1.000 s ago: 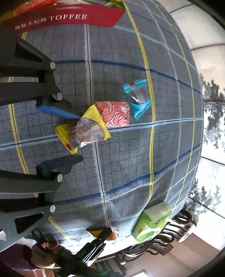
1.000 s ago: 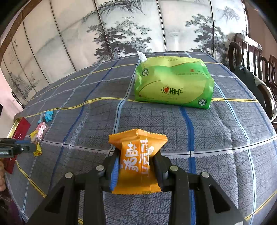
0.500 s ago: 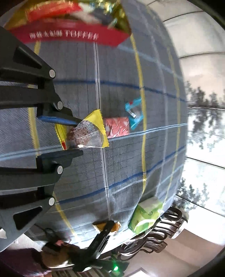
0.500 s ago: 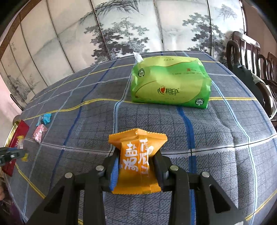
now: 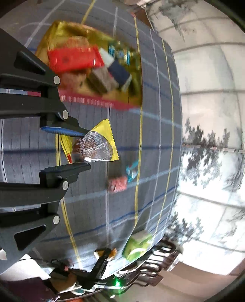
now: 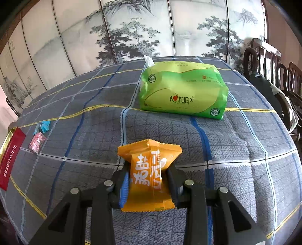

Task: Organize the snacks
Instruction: 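Carry the yellow candy packet over the gold tin with the left tool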

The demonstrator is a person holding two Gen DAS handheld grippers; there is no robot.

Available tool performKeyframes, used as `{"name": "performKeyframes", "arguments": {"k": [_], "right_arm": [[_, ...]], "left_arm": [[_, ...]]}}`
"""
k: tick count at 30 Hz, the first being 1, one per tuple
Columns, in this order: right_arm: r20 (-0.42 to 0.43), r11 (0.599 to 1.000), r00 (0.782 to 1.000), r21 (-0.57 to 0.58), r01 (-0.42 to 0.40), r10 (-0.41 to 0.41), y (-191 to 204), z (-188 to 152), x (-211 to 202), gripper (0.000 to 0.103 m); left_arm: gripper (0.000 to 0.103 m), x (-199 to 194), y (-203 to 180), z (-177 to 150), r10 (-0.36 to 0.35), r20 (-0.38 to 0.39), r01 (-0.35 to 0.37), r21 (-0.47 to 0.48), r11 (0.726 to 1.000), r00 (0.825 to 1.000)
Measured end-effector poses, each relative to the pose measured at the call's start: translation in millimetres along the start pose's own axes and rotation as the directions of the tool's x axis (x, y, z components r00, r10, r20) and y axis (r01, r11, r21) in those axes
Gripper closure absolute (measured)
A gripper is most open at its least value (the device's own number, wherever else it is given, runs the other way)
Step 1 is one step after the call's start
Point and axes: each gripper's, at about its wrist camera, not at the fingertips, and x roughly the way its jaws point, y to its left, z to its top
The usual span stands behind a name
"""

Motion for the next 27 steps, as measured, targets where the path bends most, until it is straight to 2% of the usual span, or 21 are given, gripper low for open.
{"name": "performKeyframes", "arguments": {"k": [7, 14, 27], "right_arm": [[-0.003, 1.000, 1.000, -0.015, 0.022, -0.022, 4.2, 0.4, 1.5, 0.069], [-0.004, 0.999, 1.000, -0.021, 0.030, -0.031, 8.7, -0.1, 1.9, 0.069], [-0.006, 0.998, 0.999, -0.036, 0.050, -0.051, 12.2, 0.1, 2.9, 0.069]], "left_arm": [[0.079, -8.9, 59.5, -5.1, 0.076, 0.035, -0.073, -0.088, 0.994, 0.997], [0.079, -6.5, 101.8, -12.2, 0.168, 0.054, -0.160, -0.127, 0.979, 0.984], [0.079, 7.9, 136.4, -22.2, 0.220, 0.026, -0.213, -0.161, 0.964, 0.975]]}}
